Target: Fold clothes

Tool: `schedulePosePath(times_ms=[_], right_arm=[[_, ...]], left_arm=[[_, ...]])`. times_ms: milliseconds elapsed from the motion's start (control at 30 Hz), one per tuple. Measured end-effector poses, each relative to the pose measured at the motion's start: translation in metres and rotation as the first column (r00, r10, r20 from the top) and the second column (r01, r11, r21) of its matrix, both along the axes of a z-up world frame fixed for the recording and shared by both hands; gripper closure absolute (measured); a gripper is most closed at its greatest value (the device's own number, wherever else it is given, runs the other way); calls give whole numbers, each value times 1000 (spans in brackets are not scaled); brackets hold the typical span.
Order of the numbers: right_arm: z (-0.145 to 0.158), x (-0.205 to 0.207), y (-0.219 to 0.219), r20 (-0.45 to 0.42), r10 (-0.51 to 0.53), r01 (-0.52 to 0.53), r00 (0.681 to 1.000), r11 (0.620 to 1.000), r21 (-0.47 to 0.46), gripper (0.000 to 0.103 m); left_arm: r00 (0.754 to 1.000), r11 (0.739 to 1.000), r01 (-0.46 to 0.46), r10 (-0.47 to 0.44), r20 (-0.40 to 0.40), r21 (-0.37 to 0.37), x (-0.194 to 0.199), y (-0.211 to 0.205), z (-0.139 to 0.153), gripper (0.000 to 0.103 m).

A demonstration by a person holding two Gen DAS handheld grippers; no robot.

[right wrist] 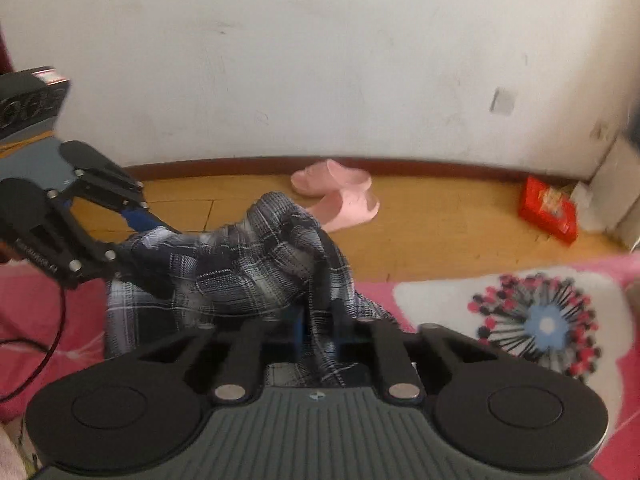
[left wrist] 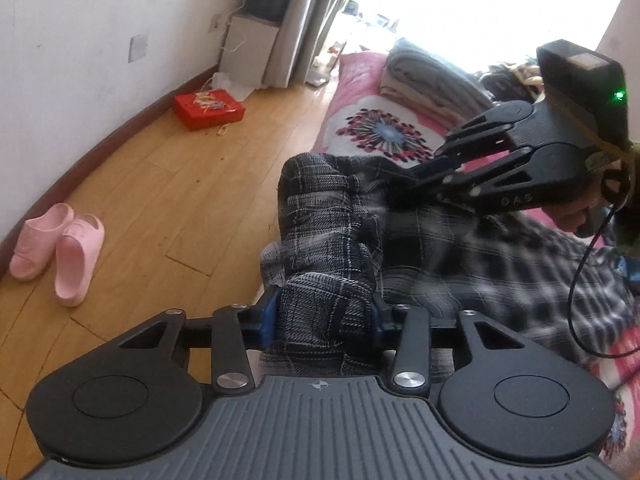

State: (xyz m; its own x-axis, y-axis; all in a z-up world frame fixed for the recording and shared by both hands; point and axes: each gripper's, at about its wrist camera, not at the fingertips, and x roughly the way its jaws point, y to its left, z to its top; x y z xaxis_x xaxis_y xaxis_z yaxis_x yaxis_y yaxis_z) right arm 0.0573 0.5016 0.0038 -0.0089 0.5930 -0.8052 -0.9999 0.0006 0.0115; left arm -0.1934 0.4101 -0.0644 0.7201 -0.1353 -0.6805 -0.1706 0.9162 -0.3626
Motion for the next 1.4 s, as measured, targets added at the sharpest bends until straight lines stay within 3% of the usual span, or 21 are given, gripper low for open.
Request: schedulePosePath(times_ms=[100,300,367,467,600,733,867,900,933,1033,1100,1200,1267,1400], right_arm=[[8,-17,-7,32,40,-40,999,999,23,98],[17,-43,-11,101,136,-141,986,989,47,98],[14,-40,-5,106,125,-131,987,990,51,98],[14,-29,5,107,75,-84,991,993,84,99],[14,-16,17,67,30,-37,997,995,97,100],[-4,-12,30,21,33,-34,999,997,67,100],[-23,-2,43,-18,-7,8,1000,999,35,99],[-21,7,42,-59,-38,40,998,999,36,97],[-15,21,38,-126,-76,81,989,996,42,94],[22,76,-7,-270,-227,260,936,961,93,84],[49,108,-54,-268,-341,382,901,916,120,80],[78,130,-124,-163,-465,484,870,869,103,77],[83,124,-159,-117,-490,498,864,865,61,77],[61,78,-197,2,-417,417,909,909,-23,77]], left_arm=[[1000,1000,9,-9,1,-11,-5,-1,1,63],[1000,998,-3,2,-17,-57,-14,4,4,59],[999,995,-34,32,-28,-89,-12,9,2,49],[996,986,-87,85,-27,-141,-12,18,-3,48],[997,985,-77,72,-38,-154,-12,17,-7,61],[998,993,-41,36,-50,-111,-14,11,-5,64],[996,990,-45,33,-88,-133,-12,17,-6,59],[995,989,-53,41,-93,-137,-13,19,-3,51],[994,989,-61,48,-95,-136,-15,22,1,50],[994,992,-78,70,-83,-98,-19,28,15,48],[993,993,-99,95,-70,-56,-20,30,27,47],[994,994,-106,106,-14,-10,-8,28,44,47],[998,998,-61,60,18,28,15,16,50,47],[987,981,140,-149,66,131,72,-30,58,47]])
